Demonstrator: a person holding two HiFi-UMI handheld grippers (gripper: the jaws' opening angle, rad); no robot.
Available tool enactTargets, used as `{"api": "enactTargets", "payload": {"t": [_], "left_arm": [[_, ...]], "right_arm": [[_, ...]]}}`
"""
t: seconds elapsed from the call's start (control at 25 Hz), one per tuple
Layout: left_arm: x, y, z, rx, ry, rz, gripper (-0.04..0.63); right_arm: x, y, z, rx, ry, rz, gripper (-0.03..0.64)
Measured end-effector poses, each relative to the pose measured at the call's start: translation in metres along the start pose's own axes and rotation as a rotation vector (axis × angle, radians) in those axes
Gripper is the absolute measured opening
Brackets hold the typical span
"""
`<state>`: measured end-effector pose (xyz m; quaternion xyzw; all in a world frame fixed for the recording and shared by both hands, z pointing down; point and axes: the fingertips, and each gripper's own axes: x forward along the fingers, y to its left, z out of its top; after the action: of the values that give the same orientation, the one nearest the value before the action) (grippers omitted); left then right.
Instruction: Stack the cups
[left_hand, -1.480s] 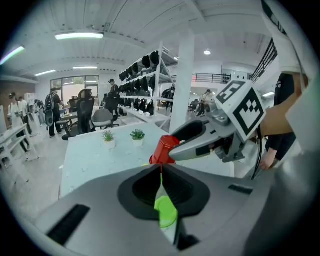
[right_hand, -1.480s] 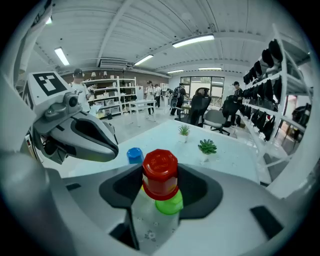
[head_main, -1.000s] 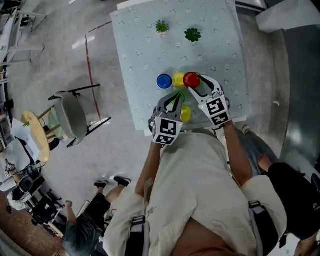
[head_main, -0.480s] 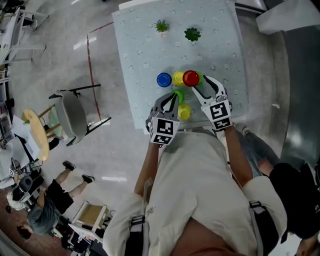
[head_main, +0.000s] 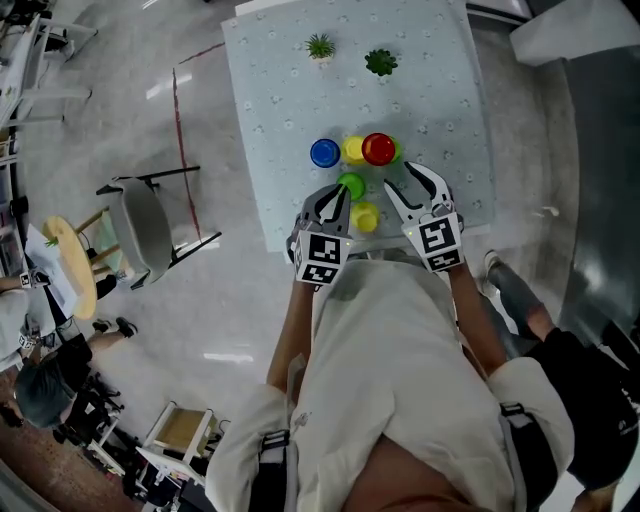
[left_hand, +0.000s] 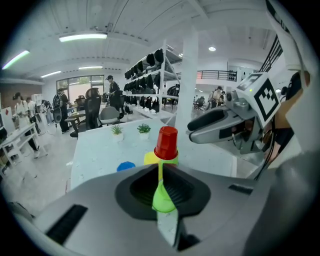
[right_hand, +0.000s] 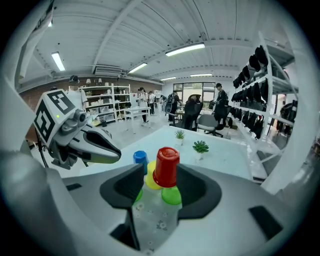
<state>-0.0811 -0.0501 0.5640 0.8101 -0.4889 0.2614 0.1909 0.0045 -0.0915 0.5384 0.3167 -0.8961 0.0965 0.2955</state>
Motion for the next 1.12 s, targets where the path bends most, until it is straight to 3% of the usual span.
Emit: {"api": "enactTargets", "payload": {"t": [0.24,0.36,0.64,1.12], "left_arm": [[0.004,-0.001,-0.013,0.002,0.028,-0.002,0.026],[0.008,-0.003,-0.02,0.008,0.053,-0.014,0.102],[0.02,-0.006,-0.033,0.023,0.1,-0.033,0.187],[0.044,-0.015,-0.06,0.095,0.208,-0.087,0.247]], "right_arm": [[-0.003,0.02,-0.016,0.004,0.035,0.046,0.192],[-0.002,0.027,-0.023,0.008,0.053,0.064,0.192],[-0.004,0.03,-0.035,0.031,0.073,0.06,0.19],[-0.005,0.035,-0.041,0.035,0.092,0.059,0.19]]}}
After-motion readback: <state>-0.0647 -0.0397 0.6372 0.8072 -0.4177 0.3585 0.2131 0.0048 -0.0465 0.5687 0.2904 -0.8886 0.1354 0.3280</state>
